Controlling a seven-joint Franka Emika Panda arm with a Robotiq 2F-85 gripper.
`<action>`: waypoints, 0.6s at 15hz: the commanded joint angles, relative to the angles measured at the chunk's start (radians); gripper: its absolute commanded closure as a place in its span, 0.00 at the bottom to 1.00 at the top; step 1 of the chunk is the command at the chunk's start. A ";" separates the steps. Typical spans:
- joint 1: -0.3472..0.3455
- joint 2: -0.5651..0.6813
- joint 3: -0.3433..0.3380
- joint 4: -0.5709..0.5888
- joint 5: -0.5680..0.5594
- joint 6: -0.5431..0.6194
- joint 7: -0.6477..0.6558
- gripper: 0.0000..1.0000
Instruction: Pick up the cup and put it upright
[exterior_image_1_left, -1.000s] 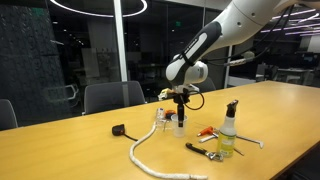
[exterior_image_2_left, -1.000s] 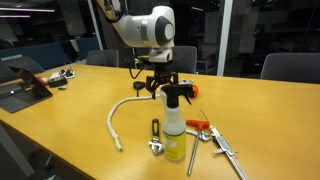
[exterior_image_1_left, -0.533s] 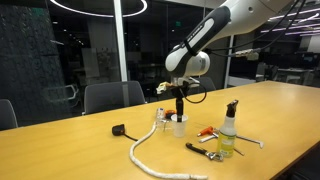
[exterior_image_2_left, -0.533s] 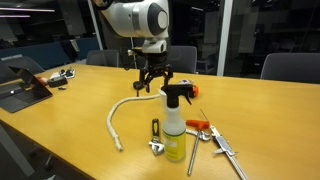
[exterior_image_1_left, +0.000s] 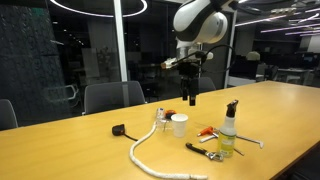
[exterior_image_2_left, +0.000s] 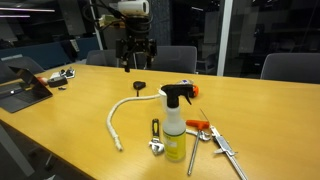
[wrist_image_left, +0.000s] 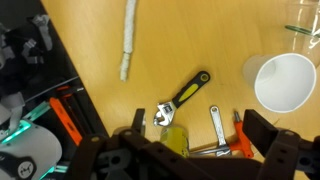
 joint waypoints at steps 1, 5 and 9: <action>-0.033 -0.200 0.014 -0.186 0.051 -0.031 -0.238 0.00; -0.028 -0.365 -0.055 -0.381 0.064 -0.086 -0.528 0.00; -0.095 -0.345 -0.016 -0.387 0.068 -0.113 -0.582 0.00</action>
